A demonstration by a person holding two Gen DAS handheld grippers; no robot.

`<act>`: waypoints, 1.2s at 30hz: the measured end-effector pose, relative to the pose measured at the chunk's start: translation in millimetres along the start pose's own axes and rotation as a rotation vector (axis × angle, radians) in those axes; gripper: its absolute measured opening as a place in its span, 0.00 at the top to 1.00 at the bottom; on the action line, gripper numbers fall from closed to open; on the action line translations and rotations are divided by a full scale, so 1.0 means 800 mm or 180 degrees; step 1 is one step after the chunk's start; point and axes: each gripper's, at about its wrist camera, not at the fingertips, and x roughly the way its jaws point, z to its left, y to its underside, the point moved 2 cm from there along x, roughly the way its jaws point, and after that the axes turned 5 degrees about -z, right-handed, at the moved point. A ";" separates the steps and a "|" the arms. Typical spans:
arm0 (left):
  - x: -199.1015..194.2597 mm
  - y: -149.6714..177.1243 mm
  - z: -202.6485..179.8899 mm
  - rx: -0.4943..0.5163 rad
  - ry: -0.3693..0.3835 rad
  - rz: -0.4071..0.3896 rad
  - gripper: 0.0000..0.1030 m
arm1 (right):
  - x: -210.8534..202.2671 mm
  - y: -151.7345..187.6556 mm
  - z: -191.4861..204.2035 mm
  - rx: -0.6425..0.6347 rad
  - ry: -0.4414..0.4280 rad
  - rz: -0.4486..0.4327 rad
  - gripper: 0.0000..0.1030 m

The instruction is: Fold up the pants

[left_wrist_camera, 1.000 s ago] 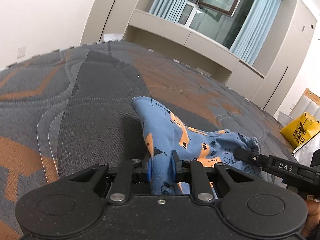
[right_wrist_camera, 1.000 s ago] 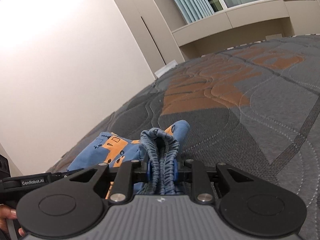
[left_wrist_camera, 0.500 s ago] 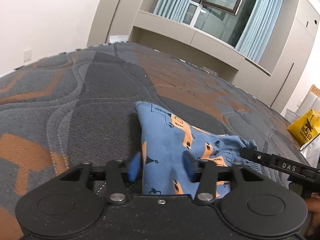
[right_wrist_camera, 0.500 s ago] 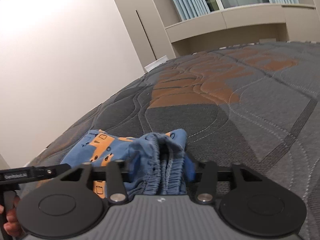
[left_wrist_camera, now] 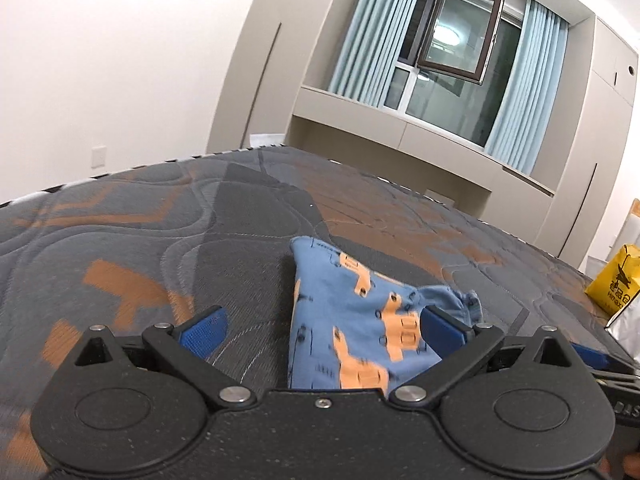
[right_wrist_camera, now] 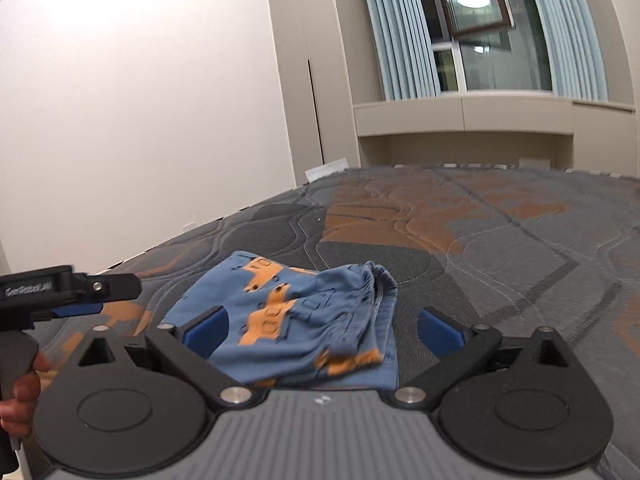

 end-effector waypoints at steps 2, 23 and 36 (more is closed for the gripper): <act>-0.024 0.011 -0.004 0.0072 -0.0008 -0.0008 0.01 | -0.027 0.008 0.013 -0.0098 0.0048 -0.0052 0.00; -0.161 0.096 -0.007 0.0619 -0.0029 0.0044 0.01 | -0.179 0.079 0.069 -0.0250 0.0493 -0.0172 0.00; -0.162 0.095 -0.002 0.0612 -0.0051 0.0044 0.01 | -0.182 0.083 0.068 -0.0238 0.0484 -0.0142 0.00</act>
